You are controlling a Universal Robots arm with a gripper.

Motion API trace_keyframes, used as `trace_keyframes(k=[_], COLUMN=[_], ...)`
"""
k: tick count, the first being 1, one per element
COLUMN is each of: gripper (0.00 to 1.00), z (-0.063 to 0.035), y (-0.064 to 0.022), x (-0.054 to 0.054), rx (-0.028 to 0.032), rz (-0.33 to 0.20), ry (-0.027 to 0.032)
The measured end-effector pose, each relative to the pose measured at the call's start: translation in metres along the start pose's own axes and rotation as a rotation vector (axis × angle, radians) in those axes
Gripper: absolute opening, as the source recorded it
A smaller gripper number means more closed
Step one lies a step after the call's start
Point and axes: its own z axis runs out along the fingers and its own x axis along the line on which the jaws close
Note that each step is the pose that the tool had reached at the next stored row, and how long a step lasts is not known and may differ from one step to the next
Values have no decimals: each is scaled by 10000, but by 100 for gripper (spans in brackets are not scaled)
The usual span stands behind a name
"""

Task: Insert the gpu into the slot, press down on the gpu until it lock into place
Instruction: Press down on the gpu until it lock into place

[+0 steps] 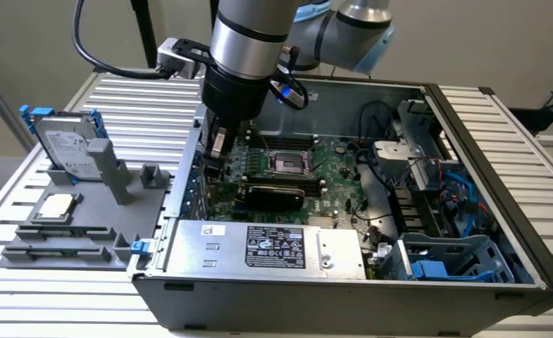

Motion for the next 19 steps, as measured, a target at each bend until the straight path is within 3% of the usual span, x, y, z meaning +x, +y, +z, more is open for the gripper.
trace_keyframes(k=[8,13,19], gripper=[11,11,11], z=[1,0,-1], y=[-1,1,-1], x=[0,-1,-3], rx=[-80,-150,-184], rz=[362,551,711], ry=[89,89,99])
